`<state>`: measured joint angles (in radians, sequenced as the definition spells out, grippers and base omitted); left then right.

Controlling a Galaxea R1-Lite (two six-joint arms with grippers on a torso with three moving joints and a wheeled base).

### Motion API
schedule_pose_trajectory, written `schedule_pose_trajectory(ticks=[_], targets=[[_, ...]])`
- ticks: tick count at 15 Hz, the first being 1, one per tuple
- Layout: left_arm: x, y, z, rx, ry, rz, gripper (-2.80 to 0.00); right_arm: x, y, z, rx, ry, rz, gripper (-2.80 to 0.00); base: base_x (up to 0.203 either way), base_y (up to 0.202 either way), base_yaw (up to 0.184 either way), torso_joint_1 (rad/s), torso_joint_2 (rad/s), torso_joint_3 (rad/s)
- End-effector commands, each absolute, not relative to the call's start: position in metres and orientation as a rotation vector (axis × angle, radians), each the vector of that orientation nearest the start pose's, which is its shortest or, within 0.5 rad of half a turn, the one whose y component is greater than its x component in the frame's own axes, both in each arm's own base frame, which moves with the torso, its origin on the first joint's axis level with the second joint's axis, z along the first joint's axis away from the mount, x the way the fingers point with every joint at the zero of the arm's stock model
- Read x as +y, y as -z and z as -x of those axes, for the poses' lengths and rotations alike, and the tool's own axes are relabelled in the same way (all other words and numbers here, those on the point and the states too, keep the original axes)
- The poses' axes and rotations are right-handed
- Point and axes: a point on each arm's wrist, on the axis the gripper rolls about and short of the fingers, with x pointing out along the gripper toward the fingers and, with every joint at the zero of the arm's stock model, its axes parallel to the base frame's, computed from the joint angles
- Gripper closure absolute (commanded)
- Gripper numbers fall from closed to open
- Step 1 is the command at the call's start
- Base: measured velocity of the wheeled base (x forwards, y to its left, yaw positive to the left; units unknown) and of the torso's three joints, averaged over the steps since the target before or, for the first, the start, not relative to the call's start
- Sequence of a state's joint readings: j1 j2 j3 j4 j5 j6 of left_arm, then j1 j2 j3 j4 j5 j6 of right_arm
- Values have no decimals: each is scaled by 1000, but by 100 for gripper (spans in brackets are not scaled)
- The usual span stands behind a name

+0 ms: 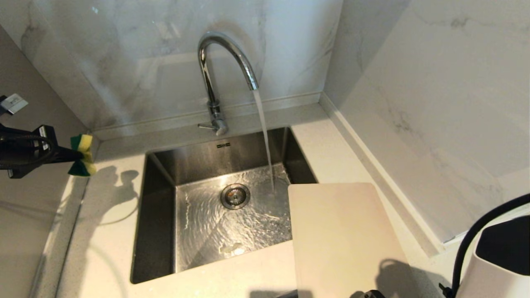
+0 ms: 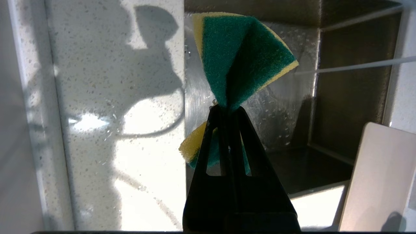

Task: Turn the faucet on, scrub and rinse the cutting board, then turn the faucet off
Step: Pick up the cutting board

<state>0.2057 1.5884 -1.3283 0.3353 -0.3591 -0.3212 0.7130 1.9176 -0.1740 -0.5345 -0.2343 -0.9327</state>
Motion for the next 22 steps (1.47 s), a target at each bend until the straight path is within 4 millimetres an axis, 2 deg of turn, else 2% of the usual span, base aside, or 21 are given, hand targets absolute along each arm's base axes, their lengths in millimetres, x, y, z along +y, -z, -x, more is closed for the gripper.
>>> schedule_pose_trajectory(ticks=[1,9,12,14,17,20,22], targets=[[49,-270,-275,596,57,486,0,115,-17,-141,753,-912,1372,0,0,0,0,0,0,0],[29,-272,-286,568,128,493,0,101,-53,-129,579,-836,1322,0,0,0,0,0,0,0],[13,-273,-291,553,183,476,0,91,-71,-130,470,-804,1413,0,0,0,0,0,0,0],[7,-274,-293,547,206,470,0,85,-88,-134,435,-782,1472,0,0,0,0,0,0,0],[-1,-277,-295,530,233,481,0,83,-123,-137,481,-820,1526,0,0,0,0,0,0,0],[-2,-278,-298,509,241,475,0,79,-157,-131,489,-847,1567,0,0,0,0,0,0,0],[-1,-280,-298,499,240,475,0,80,-167,-133,425,-857,1649,0,0,0,0,0,0,0]])
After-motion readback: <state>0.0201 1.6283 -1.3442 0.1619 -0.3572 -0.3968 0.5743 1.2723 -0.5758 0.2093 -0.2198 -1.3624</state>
